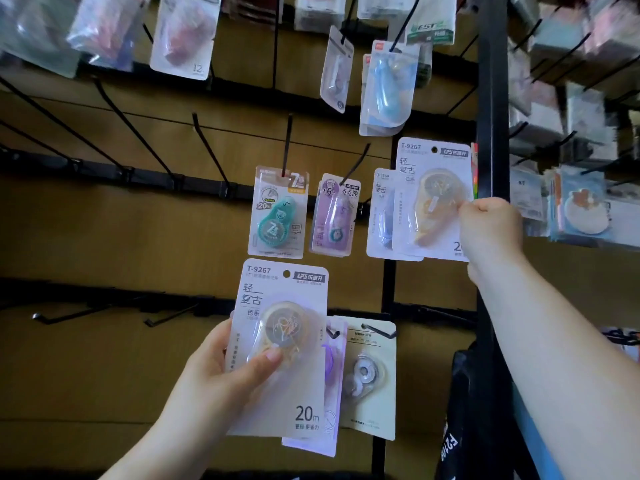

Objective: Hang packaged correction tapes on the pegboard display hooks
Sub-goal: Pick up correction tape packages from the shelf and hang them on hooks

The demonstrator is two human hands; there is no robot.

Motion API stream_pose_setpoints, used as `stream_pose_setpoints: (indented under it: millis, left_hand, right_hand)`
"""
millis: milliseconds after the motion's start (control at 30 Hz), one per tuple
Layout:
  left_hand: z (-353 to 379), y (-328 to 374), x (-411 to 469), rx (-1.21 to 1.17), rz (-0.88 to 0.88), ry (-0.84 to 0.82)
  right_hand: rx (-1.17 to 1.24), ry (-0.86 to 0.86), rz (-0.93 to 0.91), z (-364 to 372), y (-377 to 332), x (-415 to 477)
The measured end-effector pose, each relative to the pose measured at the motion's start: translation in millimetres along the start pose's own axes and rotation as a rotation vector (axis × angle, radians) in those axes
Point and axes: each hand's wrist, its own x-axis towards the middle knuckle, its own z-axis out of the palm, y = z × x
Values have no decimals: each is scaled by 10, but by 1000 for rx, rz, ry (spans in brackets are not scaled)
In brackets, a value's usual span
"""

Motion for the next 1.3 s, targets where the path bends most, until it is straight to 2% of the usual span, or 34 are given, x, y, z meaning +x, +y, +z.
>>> stream_pose_setpoints:
  millis: [133, 367, 567, 767, 933, 1100, 1300]
  left_hand:
    - [-3, -5, 8, 6, 23, 17]
    - [-3, -45, 21, -2, -5, -1]
    - [21, -47, 25, -19, -6, -3]
    - [7, -85, 25, 16, -5, -20]
    - [18, -62, 23, 8, 1, -9]
    - [-38, -26, -1, 1, 12, -41]
    - [-128, 1, 50, 18, 40, -31]
  right_hand:
    - [119, 4, 79, -13, -10, -11]
    - [140, -18, 105, -53, -63, 42]
    - [74, -54, 82, -90, -102, 124]
    - [-52, -41, -21, -123, -85, 141]
    - [-258, -27, -29, 118, -10, 164]
    - [-202, -66, 82, 480, 148, 198]
    - [-108, -108, 112, 549, 209, 14]
